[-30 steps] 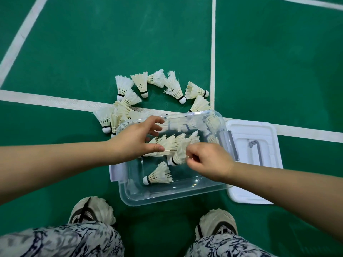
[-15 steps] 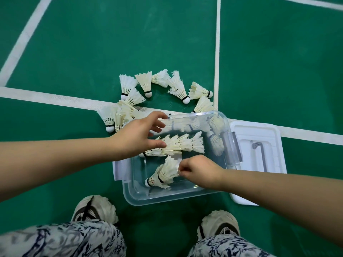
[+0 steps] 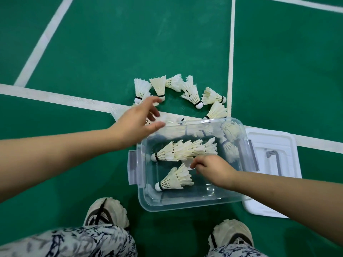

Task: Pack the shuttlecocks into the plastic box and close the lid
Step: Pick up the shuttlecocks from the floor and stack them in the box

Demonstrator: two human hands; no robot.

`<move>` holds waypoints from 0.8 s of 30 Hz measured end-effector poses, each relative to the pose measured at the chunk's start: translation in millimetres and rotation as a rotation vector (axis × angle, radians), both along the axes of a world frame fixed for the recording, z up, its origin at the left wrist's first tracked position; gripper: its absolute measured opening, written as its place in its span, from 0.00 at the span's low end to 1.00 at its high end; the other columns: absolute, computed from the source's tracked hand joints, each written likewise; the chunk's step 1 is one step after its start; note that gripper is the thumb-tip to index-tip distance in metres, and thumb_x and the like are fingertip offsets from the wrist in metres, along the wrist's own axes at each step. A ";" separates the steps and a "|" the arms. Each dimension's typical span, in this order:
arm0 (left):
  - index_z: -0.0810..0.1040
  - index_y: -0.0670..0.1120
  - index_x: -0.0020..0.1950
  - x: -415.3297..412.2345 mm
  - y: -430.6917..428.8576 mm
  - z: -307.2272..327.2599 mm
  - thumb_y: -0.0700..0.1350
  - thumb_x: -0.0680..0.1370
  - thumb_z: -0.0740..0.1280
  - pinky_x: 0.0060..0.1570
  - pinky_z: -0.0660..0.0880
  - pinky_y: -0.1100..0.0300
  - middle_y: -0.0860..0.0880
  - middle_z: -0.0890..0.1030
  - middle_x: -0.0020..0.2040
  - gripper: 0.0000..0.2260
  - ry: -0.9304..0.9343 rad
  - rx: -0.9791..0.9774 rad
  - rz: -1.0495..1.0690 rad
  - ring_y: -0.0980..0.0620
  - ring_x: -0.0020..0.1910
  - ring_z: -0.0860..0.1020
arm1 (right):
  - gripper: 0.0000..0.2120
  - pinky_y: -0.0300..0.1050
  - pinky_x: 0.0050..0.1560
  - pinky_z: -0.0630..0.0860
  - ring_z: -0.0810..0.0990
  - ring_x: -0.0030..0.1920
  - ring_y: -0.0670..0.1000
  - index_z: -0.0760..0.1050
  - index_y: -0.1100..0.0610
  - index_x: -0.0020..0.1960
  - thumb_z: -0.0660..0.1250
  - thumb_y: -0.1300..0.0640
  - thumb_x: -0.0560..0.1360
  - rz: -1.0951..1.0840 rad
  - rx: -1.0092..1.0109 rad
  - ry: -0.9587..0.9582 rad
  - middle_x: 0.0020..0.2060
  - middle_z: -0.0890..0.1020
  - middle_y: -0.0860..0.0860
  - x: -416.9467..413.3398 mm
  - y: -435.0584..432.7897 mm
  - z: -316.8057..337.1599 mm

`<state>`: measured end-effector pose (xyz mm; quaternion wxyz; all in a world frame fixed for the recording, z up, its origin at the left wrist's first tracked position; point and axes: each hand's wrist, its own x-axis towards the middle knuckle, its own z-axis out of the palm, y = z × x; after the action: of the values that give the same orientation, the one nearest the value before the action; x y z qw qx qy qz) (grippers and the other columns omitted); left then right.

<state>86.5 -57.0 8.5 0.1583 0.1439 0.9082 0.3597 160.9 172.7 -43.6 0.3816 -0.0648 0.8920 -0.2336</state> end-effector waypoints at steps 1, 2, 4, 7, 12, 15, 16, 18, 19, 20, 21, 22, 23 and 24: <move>0.62 0.48 0.68 -8.4 -6.0 -1.4 0.49 0.74 0.66 0.49 0.71 0.59 0.51 0.74 0.52 0.25 0.040 -0.014 0.048 0.54 0.47 0.74 | 0.14 0.39 0.49 0.69 0.76 0.54 0.50 0.78 0.53 0.54 0.56 0.61 0.76 -0.021 -0.005 0.024 0.54 0.81 0.51 -0.3 0.2 0.5; 0.61 0.48 0.68 -17.0 -12.5 -4.1 0.49 0.74 0.66 0.51 0.71 0.57 0.50 0.74 0.53 0.25 0.071 -0.032 0.090 0.53 0.49 0.74 | 0.14 0.38 0.48 0.69 0.76 0.53 0.50 0.78 0.53 0.54 0.56 0.61 0.76 -0.030 -0.011 0.040 0.53 0.81 0.51 0.0 -0.5 1.0; 0.61 0.48 0.69 -32.9 -24.2 -11.4 0.50 0.74 0.67 0.54 0.70 0.54 0.47 0.73 0.57 0.26 0.115 -0.089 0.147 0.51 0.53 0.73 | 0.14 0.39 0.47 0.69 0.76 0.52 0.50 0.78 0.53 0.54 0.56 0.61 0.76 -0.014 -0.020 0.057 0.53 0.81 0.51 1.8 -3.5 1.8; 0.60 0.50 0.70 -51.5 -36.0 -25.2 0.52 0.73 0.67 0.61 0.67 0.50 0.43 0.69 0.64 0.29 0.084 -0.245 0.106 0.46 0.61 0.70 | 0.14 0.41 0.49 0.70 0.77 0.52 0.51 0.78 0.52 0.53 0.56 0.60 0.76 0.026 -0.033 0.060 0.51 0.82 0.51 5.4 -9.1 1.3; 0.53 0.59 0.73 -67.0 -45.4 -47.7 0.54 0.70 0.70 0.66 0.66 0.50 0.43 0.59 0.72 0.36 -0.141 -0.444 -0.100 0.43 0.65 0.67 | 0.13 0.41 0.49 0.71 0.77 0.48 0.49 0.78 0.51 0.52 0.56 0.60 0.76 0.024 -0.088 0.022 0.48 0.82 0.50 8.9 -13.2 2.8; 0.51 0.60 0.73 -69.9 -44.5 -57.6 0.53 0.69 0.71 0.62 0.68 0.55 0.44 0.58 0.72 0.39 -0.199 -0.505 -0.167 0.44 0.62 0.71 | 0.13 0.40 0.48 0.71 0.76 0.46 0.47 0.78 0.52 0.51 0.56 0.60 0.76 0.018 -0.099 0.015 0.44 0.81 0.48 11.2 -10.5 2.0; 0.51 0.60 0.73 -69.8 -43.9 -60.5 0.53 0.69 0.72 0.61 0.69 0.55 0.44 0.58 0.73 0.39 -0.208 -0.531 -0.191 0.44 0.62 0.71 | 0.13 0.39 0.47 0.70 0.75 0.45 0.47 0.78 0.51 0.51 0.55 0.60 0.76 0.014 -0.103 0.010 0.42 0.79 0.46 11.8 -9.2 1.0; 0.53 0.60 0.73 -68.0 -43.1 -65.8 0.52 0.69 0.72 0.60 0.70 0.55 0.44 0.57 0.72 0.39 -0.221 -0.584 -0.241 0.44 0.60 0.72 | 0.13 0.39 0.45 0.68 0.74 0.43 0.46 0.77 0.51 0.50 0.55 0.59 0.76 0.005 -0.108 -0.001 0.40 0.77 0.43 13.1 -6.7 -1.1; 0.54 0.60 0.72 -67.0 -42.8 -68.1 0.51 0.69 0.72 0.60 0.69 0.55 0.44 0.58 0.72 0.37 -0.220 -0.602 -0.259 0.44 0.60 0.72 | 0.13 0.39 0.45 0.68 0.74 0.43 0.45 0.77 0.50 0.50 0.56 0.59 0.76 0.003 -0.110 -0.006 0.40 0.77 0.43 13.7 -5.7 -1.7; 0.57 0.59 0.72 -66.4 -42.3 -69.8 0.51 0.69 0.71 0.59 0.69 0.55 0.44 0.59 0.71 0.36 -0.212 -0.611 -0.265 0.44 0.61 0.71 | 0.12 0.39 0.44 0.69 0.74 0.43 0.45 0.77 0.50 0.50 0.56 0.59 0.76 0.002 -0.113 -0.008 0.40 0.77 0.43 14.1 -5.1 -2.3; 0.59 0.59 0.71 -66.2 -42.0 -71.0 0.51 0.69 0.71 0.58 0.69 0.55 0.44 0.61 0.69 0.34 -0.199 -0.614 -0.260 0.44 0.61 0.70 | 0.12 0.38 0.43 0.69 0.74 0.42 0.45 0.77 0.50 0.50 0.56 0.59 0.76 0.003 -0.115 -0.009 0.39 0.77 0.43 14.3 -4.6 -2.8; 0.61 0.58 0.69 -66.0 -42.0 -71.7 0.51 0.69 0.71 0.57 0.69 0.55 0.44 0.62 0.68 0.32 -0.189 -0.615 -0.253 0.44 0.61 0.69 | 0.12 0.36 0.42 0.69 0.74 0.41 0.45 0.77 0.51 0.50 0.56 0.59 0.76 0.005 -0.117 -0.008 0.39 0.78 0.43 14.3 -4.5 -3.2; 0.63 0.57 0.68 -65.5 -42.2 -72.5 0.50 0.69 0.70 0.56 0.69 0.56 0.44 0.63 0.66 0.30 -0.187 -0.617 -0.248 0.44 0.60 0.69 | 0.12 0.33 0.39 0.68 0.74 0.39 0.44 0.77 0.51 0.50 0.55 0.59 0.76 0.006 -0.118 -0.006 0.39 0.78 0.43 14.2 -4.5 -3.6; 0.64 0.55 0.67 -65.2 -42.4 -73.5 0.49 0.70 0.69 0.55 0.69 0.56 0.44 0.64 0.65 0.28 -0.190 -0.616 -0.243 0.45 0.57 0.70 | 0.13 0.29 0.38 0.66 0.73 0.37 0.42 0.77 0.51 0.50 0.55 0.59 0.76 0.007 -0.118 -0.003 0.39 0.77 0.43 13.6 -4.4 -3.5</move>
<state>21.3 -99.4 -65.1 0.3199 0.1624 0.9316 0.0590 174.5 168.4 -47.2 0.3793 -0.0901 0.8759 -0.2844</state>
